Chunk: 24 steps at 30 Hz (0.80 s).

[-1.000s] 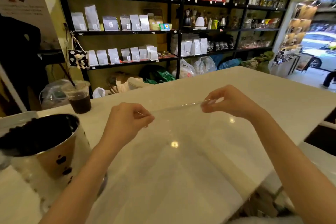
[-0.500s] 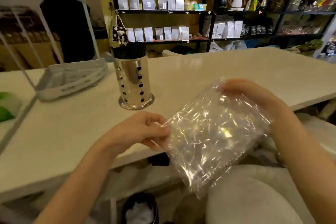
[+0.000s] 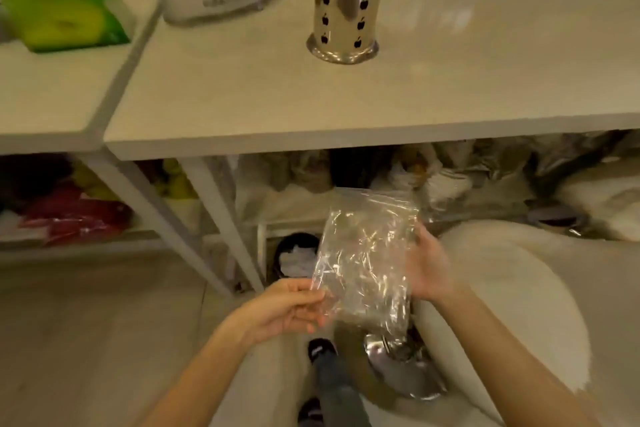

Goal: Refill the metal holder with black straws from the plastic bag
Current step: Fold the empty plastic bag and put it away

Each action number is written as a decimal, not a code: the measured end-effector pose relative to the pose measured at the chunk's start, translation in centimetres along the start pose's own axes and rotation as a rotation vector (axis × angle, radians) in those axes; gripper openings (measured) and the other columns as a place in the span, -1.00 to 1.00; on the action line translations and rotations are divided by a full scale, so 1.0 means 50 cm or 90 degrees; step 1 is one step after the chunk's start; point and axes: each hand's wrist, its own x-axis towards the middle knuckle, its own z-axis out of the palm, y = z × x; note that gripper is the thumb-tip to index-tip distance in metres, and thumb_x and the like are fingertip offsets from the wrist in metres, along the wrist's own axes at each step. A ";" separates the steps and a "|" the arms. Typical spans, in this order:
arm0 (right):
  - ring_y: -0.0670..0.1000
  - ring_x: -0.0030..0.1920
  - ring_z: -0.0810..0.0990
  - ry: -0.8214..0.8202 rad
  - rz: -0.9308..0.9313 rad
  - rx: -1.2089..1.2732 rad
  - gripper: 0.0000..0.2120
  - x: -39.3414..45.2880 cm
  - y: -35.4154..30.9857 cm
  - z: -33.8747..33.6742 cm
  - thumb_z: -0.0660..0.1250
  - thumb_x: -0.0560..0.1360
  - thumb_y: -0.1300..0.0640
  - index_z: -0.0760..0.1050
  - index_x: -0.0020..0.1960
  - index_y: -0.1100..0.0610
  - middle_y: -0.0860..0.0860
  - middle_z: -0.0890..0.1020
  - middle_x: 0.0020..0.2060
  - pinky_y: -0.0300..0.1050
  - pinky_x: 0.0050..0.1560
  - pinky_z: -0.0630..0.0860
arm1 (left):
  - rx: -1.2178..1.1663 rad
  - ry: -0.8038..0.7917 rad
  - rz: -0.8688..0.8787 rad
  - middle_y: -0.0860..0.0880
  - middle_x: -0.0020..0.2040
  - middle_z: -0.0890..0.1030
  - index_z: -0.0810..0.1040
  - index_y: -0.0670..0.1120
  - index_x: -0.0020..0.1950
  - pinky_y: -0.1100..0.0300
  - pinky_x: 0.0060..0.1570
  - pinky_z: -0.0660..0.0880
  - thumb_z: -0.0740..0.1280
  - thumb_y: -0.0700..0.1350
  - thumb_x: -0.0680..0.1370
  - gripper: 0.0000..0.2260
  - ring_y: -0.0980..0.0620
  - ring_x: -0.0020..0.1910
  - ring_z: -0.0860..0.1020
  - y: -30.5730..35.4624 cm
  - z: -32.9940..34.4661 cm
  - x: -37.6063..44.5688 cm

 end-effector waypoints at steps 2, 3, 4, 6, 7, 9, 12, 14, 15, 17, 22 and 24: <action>0.24 0.11 0.61 0.035 0.103 0.021 -0.20 0.020 0.048 -0.034 -0.03 0.42 -0.40 0.55 0.18 0.25 0.26 0.62 0.12 0.18 0.10 0.54 | -0.087 0.079 -0.020 -0.02 -0.27 0.71 0.60 -0.12 -0.08 0.29 -0.44 0.56 0.31 -0.24 0.49 -0.90 0.08 -0.37 0.65 -0.063 -0.025 0.037; 0.24 0.10 0.61 0.090 0.127 0.007 -0.17 0.038 0.070 -0.059 -0.03 0.39 -0.43 0.52 0.21 0.23 0.26 0.60 0.14 0.18 0.08 0.54 | -0.117 0.124 -0.030 -0.02 -0.27 0.71 0.60 -0.11 -0.10 0.28 -0.41 0.56 0.32 -0.23 0.48 -0.92 0.08 -0.36 0.66 -0.094 -0.036 0.059; 0.22 0.09 0.60 0.144 0.140 -0.024 -0.19 0.053 0.092 -0.077 0.01 0.38 -0.44 0.49 0.24 0.20 0.24 0.57 0.17 0.15 0.06 0.54 | -0.136 0.165 -0.042 -0.02 -0.29 0.71 0.60 -0.11 -0.10 0.26 -0.38 0.56 0.33 -0.22 0.47 -0.93 0.07 -0.35 0.66 -0.120 -0.046 0.081; 0.18 0.05 0.56 0.237 0.157 -0.122 -0.44 0.096 0.134 -0.107 0.16 0.45 -0.30 0.47 0.17 0.13 0.19 0.56 0.13 0.06 -0.04 0.55 | -0.138 0.230 -0.070 -0.01 -0.32 0.70 0.58 -0.12 -0.08 0.24 -0.36 0.53 0.33 -0.21 0.48 -0.94 0.07 -0.36 0.65 -0.167 -0.066 0.126; 0.14 -0.02 0.57 0.268 0.166 -0.199 -0.65 0.120 0.158 -0.120 0.22 0.50 -0.14 0.49 0.07 0.12 0.16 0.58 0.05 0.02 -0.11 0.56 | -0.134 0.254 -0.081 -0.01 -0.33 0.70 0.57 -0.11 -0.10 0.23 -0.37 0.52 0.33 -0.21 0.48 -0.95 0.07 -0.37 0.65 -0.189 -0.076 0.152; 0.04 -0.21 0.59 0.317 0.161 -0.298 -0.94 0.171 0.207 -0.140 0.25 0.51 0.19 0.50 -0.07 0.16 0.11 0.59 -0.15 -0.08 -0.26 0.57 | -0.144 0.288 -0.093 -0.03 -0.32 0.68 0.56 -0.10 -0.13 0.24 -0.40 0.52 0.33 -0.22 0.48 -0.96 0.07 -0.40 0.64 -0.226 -0.103 0.203; -0.08 -0.54 0.58 0.407 0.122 -0.330 -0.85 0.266 0.272 -0.188 0.15 0.49 0.46 0.42 -0.04 0.28 0.09 0.55 -0.41 -0.25 -0.56 0.51 | -0.146 0.325 -0.086 -0.11 -0.26 0.62 0.55 -0.14 -0.11 0.22 -0.39 0.52 0.33 -0.24 0.48 -0.97 -0.01 -0.35 0.62 -0.274 -0.155 0.290; -0.06 -0.57 0.58 0.445 0.076 -0.345 -0.80 0.329 0.305 -0.223 0.15 0.47 0.51 0.43 0.05 0.38 0.18 0.55 -0.34 -0.29 -0.61 0.49 | -0.149 0.364 -0.067 -0.12 -0.26 0.60 0.53 -0.19 -0.06 0.21 -0.40 0.52 0.30 -0.27 0.49 -0.94 -0.05 -0.32 0.59 -0.306 -0.195 0.351; -0.02 -0.52 0.58 0.458 0.050 -0.355 -0.80 0.362 0.323 -0.250 0.17 0.46 0.51 0.41 0.06 0.40 0.24 0.56 -0.26 -0.30 -0.59 0.50 | -0.159 0.382 -0.061 -0.13 -0.27 0.59 0.51 -0.20 -0.05 0.19 -0.39 0.52 0.29 -0.28 0.50 -0.94 -0.07 -0.32 0.57 -0.320 -0.216 0.383; 0.02 -0.42 0.56 0.476 -0.017 -0.382 -0.82 0.423 0.357 -0.298 0.20 0.48 0.47 0.38 0.01 0.26 0.21 0.54 -0.20 -0.31 -0.56 0.51 | -0.216 0.400 -0.061 -0.12 -0.38 0.59 0.49 -0.18 -0.13 0.15 -0.34 0.48 0.22 -0.28 0.53 -0.91 -0.10 -0.35 0.52 -0.349 -0.256 0.447; 0.11 -0.13 0.55 0.437 -0.058 -0.652 -0.86 0.579 0.429 -0.430 0.16 0.55 0.27 0.49 0.01 0.18 0.10 0.54 -0.16 -0.08 -0.14 0.50 | -0.213 0.479 -0.009 -0.09 -0.35 0.48 0.39 0.00 -0.24 0.21 -0.49 0.44 0.12 -0.29 0.56 -0.75 -0.02 -0.54 0.52 -0.420 -0.335 0.618; 0.08 0.03 0.54 0.430 -0.055 -0.788 -0.81 0.631 0.440 -0.473 0.20 0.54 0.26 0.50 0.11 0.25 0.09 0.58 -0.03 -0.16 0.04 0.41 | -0.175 0.478 0.016 -0.09 -0.33 0.46 0.37 -0.04 -0.24 0.26 -0.57 0.41 0.12 -0.32 0.54 -0.76 0.00 -0.54 0.49 -0.446 -0.368 0.674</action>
